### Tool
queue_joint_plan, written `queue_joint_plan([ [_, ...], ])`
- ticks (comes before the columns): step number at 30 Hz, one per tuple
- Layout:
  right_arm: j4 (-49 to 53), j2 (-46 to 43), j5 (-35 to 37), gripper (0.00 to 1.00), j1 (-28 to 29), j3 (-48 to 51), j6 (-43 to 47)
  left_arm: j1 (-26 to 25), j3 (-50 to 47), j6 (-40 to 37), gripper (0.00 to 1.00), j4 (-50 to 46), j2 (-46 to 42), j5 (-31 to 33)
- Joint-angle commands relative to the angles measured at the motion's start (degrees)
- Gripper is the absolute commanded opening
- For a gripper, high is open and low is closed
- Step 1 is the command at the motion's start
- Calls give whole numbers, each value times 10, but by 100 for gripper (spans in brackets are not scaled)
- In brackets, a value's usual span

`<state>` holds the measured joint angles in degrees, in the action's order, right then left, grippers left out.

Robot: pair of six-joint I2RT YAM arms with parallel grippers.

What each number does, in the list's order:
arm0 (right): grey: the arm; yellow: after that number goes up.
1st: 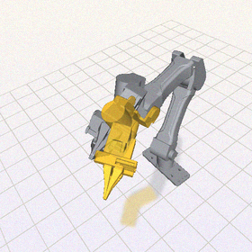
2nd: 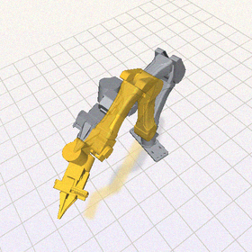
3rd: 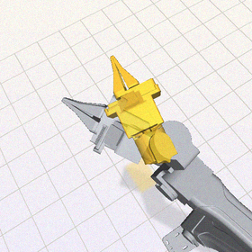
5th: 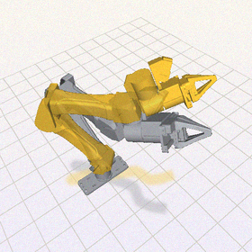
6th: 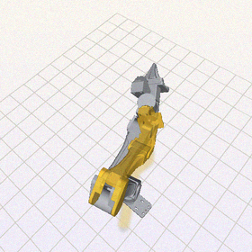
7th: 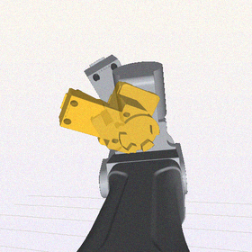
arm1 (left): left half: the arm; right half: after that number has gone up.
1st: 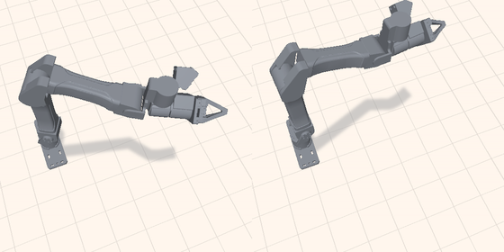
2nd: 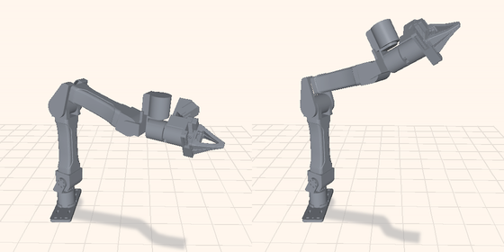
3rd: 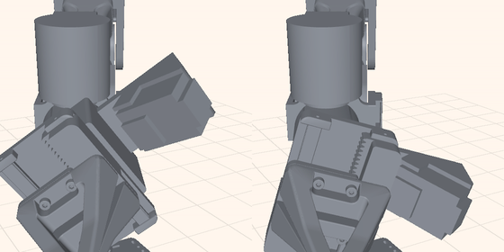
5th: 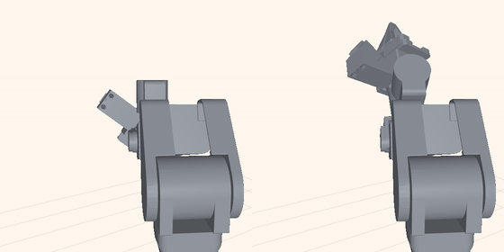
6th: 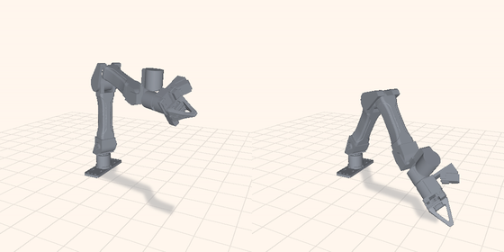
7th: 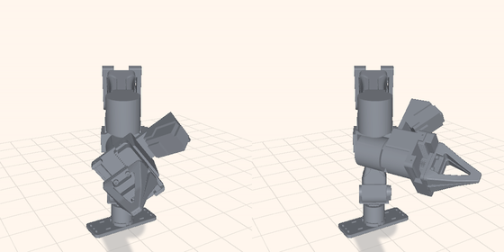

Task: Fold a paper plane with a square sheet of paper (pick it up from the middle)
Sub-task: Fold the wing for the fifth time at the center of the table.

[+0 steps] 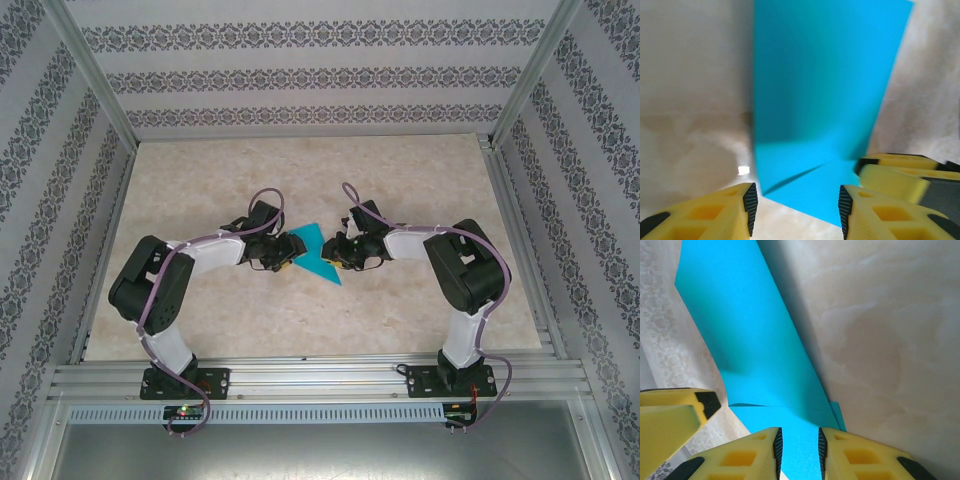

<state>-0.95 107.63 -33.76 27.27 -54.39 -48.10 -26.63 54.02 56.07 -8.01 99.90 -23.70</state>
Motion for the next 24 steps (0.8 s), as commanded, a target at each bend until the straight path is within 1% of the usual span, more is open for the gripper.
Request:
queue_joint_plan([
  [1, -1, 17, 9, 27, -11, 17, -13, -5, 14, -11, 51, -36, 14, 14],
  [6, -8, 19, 3, 26, -13, 20, -18, -5, 19, -4, 50, -9, 30, -13],
  [9, -6, 19, 2, 26, -13, 21, -18, -5, 20, 0, 45, 11, 39, -26],
  [15, -4, 19, 4, 25, -13, 23, -17, -5, 22, -5, 33, 20, 37, -29],
  [24, -2, 16, 5, 25, -13, 24, -15, -4, 5, -6, 26, 59, 17, -33],
])
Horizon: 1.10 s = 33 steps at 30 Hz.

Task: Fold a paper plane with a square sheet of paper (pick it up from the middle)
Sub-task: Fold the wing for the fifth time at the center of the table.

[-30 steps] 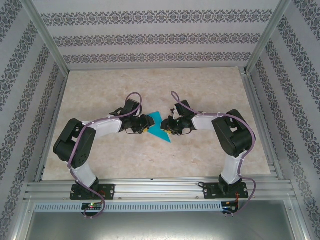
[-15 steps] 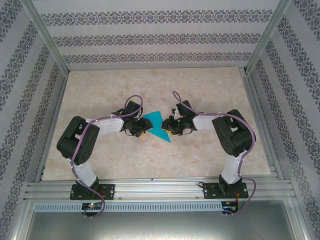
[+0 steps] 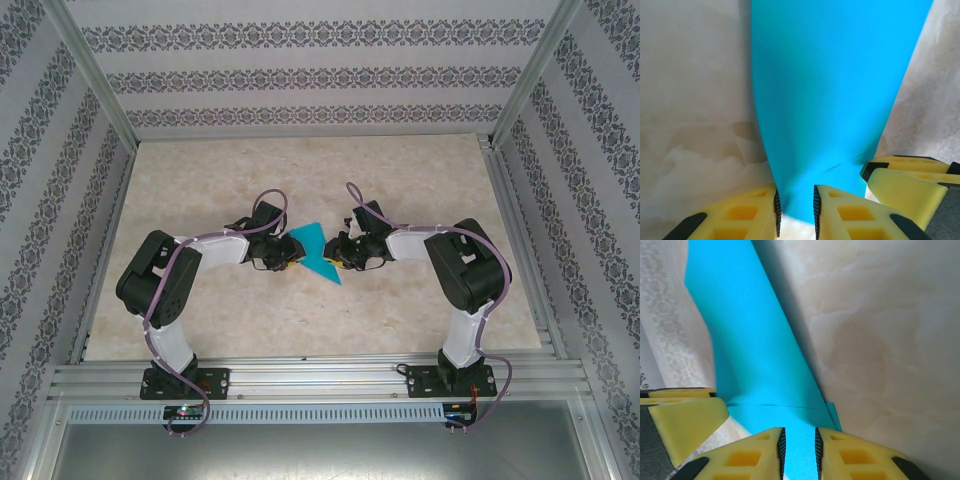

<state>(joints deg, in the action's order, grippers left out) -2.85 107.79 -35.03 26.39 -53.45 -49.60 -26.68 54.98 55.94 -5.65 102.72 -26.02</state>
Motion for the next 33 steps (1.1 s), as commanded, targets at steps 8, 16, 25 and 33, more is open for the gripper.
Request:
queue_joint_plan([
  [8, -1, 7, 10, 24, -4, 20, 16, 0, -26, 19, 23, 90, -4, -26],
  [16, -49, -21, 12, 40, -4, 32, 65, 0, -26, 27, 10, 88, -4, -33],
  [25, -39, -143, 167, 68, 48, 63, 281, 0, -15, 55, 2, 59, -27, -35],
  [33, -185, -191, 313, 66, 143, 167, 532, 0, 2, 71, 2, 30, -38, -34],
])
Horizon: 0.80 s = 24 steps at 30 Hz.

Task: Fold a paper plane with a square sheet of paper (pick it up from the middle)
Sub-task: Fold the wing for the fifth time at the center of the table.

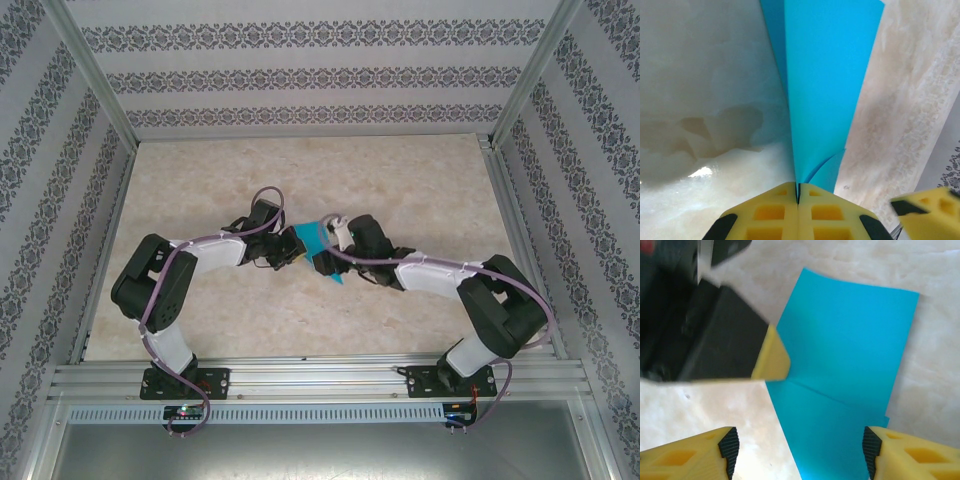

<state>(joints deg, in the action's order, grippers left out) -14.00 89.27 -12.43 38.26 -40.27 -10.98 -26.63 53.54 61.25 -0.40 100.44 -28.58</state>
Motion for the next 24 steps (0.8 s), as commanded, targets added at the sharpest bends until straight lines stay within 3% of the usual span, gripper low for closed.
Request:
queue_joint_plan([
  [1, -95, -4, 112, 66, 38, 43, 174, 0, 18, 18, 2, -23, -16, -10],
  [6, -146, 29, 167, 60, 77, 44, 260, 0, 24, 27, 3, -35, -21, -10],
  [13, -217, 96, 213, 54, 102, 41, 313, 0, 32, 29, 3, -46, -22, -11],
  [21, -263, 132, 219, 48, 100, 43, 335, 0, 36, 28, 2, -55, -22, -8],
  [24, -262, 142, 201, 42, 94, 40, 344, 0, 39, 23, 2, -65, -22, -7],
])
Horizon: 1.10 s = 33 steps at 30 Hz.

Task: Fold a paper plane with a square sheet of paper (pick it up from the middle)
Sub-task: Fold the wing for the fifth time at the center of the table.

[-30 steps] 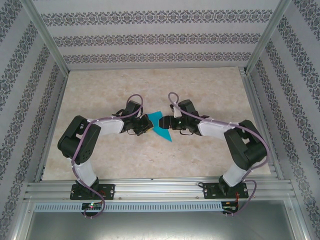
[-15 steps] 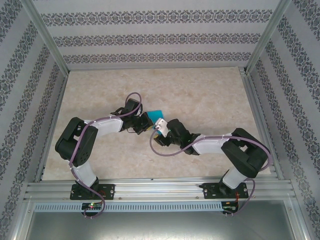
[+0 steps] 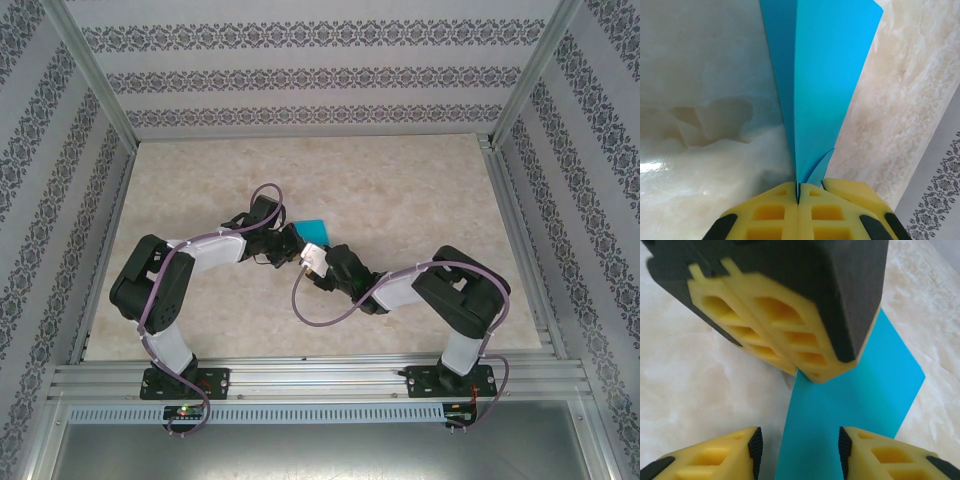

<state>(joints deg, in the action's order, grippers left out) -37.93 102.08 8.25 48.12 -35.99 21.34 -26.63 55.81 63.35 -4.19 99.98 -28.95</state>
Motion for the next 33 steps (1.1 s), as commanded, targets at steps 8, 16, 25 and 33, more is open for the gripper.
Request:
queue_joint_plan([
  [8, -20, 20, -11, 25, -9, -6, 35, 1, 21, -3, 3, -38, -18, 1],
  [16, 6, 11, -37, 10, -11, -9, 31, 12, 13, -3, 7, -43, -29, 7],
  [25, 58, -10, -117, 2, -24, -24, -47, 52, -1, -28, 32, -82, -82, 30],
  [33, 125, -8, -196, 0, -40, -63, -171, 88, -55, -48, 56, -101, -176, 88],
])
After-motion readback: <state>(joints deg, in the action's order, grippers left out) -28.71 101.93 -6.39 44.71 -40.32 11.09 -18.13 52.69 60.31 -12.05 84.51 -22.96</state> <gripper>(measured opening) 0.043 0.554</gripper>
